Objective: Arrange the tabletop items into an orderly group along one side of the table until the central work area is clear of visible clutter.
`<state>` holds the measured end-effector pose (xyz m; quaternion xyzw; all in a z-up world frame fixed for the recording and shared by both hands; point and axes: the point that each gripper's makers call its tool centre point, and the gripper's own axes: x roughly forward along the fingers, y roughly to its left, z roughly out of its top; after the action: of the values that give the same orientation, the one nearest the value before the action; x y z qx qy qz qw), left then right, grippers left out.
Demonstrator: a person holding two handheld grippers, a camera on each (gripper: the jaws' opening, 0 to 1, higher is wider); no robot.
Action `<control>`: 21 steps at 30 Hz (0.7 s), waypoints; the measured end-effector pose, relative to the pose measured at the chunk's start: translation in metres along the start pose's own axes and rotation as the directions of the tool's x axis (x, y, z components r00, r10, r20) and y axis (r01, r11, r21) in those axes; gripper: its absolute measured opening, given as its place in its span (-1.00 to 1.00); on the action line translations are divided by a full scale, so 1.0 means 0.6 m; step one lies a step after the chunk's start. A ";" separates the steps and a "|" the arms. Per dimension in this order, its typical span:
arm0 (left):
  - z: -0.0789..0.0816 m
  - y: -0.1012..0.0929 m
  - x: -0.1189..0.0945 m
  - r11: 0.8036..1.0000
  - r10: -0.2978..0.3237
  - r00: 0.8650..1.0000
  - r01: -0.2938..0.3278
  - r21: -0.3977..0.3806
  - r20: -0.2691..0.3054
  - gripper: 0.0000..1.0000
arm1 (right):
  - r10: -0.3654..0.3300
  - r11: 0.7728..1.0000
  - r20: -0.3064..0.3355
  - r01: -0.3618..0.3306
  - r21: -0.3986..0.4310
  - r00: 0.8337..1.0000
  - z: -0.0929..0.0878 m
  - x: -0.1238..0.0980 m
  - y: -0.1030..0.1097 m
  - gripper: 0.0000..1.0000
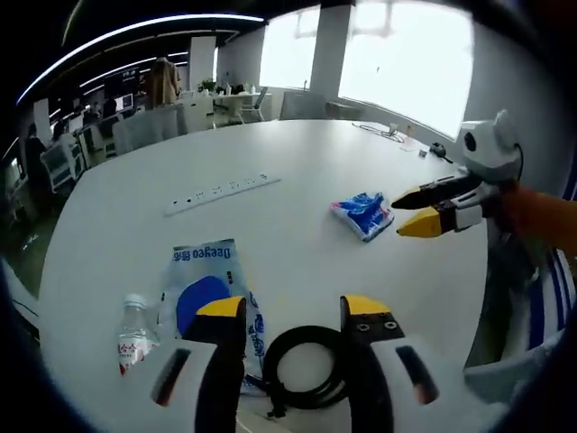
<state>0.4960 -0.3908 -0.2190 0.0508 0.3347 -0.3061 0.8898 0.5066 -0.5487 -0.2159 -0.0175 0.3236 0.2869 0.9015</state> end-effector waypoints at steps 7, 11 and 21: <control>-0.038 0.008 -0.023 0.999 0.034 0.999 -0.035 -0.012 -0.035 -0.18 | 0.039 0.999 -0.017 -0.039 -0.021 0.999 -0.005 0.013 0.039 -0.24; -0.054 0.012 -0.029 0.999 0.046 0.997 -0.046 -0.010 -0.055 -0.18 | 0.055 0.998 -0.033 -0.056 -0.033 0.998 -0.010 0.021 0.058 -0.25; -0.082 0.012 -0.032 0.998 0.060 0.992 -0.061 -0.009 -0.107 -0.18 | 0.097 0.994 -0.083 -0.102 -0.051 0.992 -0.029 0.051 0.106 -0.28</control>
<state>0.4611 -0.3606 -0.2458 0.0717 0.3821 -0.2737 0.8798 0.4822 -0.4840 -0.2381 -0.0374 0.3519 0.3392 0.8716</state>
